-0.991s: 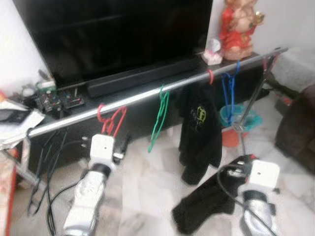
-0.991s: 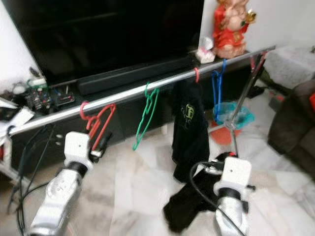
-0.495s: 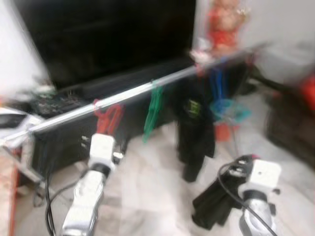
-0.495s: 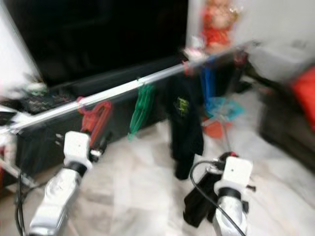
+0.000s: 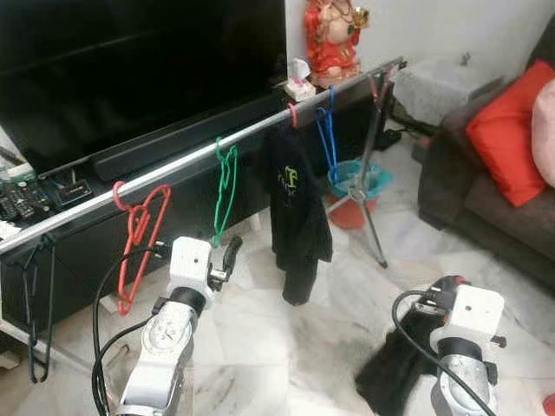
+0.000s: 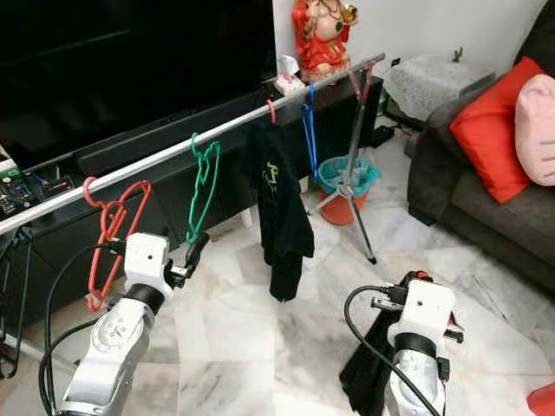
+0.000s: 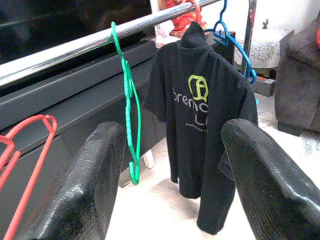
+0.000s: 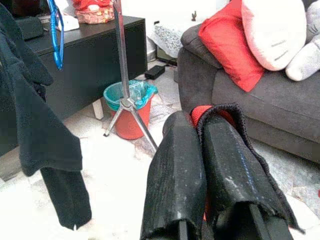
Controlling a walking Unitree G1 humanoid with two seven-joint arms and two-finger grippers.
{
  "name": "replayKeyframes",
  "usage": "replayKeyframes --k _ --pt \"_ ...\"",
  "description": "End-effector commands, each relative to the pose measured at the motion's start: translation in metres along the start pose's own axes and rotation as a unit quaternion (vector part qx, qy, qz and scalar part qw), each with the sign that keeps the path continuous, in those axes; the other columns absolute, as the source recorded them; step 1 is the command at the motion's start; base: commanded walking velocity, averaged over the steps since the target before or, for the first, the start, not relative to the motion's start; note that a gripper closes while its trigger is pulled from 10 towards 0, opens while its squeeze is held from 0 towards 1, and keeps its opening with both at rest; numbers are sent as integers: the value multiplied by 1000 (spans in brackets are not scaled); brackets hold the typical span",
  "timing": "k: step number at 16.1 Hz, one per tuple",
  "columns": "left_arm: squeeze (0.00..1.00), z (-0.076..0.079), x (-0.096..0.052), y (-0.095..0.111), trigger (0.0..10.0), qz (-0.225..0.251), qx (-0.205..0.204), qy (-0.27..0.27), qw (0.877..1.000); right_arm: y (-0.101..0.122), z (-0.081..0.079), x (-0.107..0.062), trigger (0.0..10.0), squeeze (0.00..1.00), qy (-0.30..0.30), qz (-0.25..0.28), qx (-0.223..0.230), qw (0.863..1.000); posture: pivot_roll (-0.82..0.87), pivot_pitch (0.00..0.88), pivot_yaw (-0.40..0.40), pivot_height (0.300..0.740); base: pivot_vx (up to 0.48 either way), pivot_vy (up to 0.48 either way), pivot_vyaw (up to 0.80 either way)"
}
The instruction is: Hang hanger
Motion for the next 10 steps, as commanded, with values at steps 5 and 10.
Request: replayKeyframes --k 5,10 --pt "0 -1 0 -2 10000 -9 0 1 1000 6 -8 1 10000 0 16 13 -6 1000 -23 0 62 740 0 0 0" --pt "0 -1 1 -4 10000 -13 0 3 1000 -5 8 0 10000 0 -5 -7 -19 1000 -25 0 61 740 0 0 0"
Point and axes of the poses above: a point about 5 cm out from each wrist's last joint towards the gripper, its own x axis pointing out of the wrist towards the gripper, its own y axis along the axis of the wrist's last joint, z = x × y, the point moved 4 cm from there along x, pointing out of the wrist towards the gripper, and after that the axes turned 13 degrees about x, right-handed, at the moved point
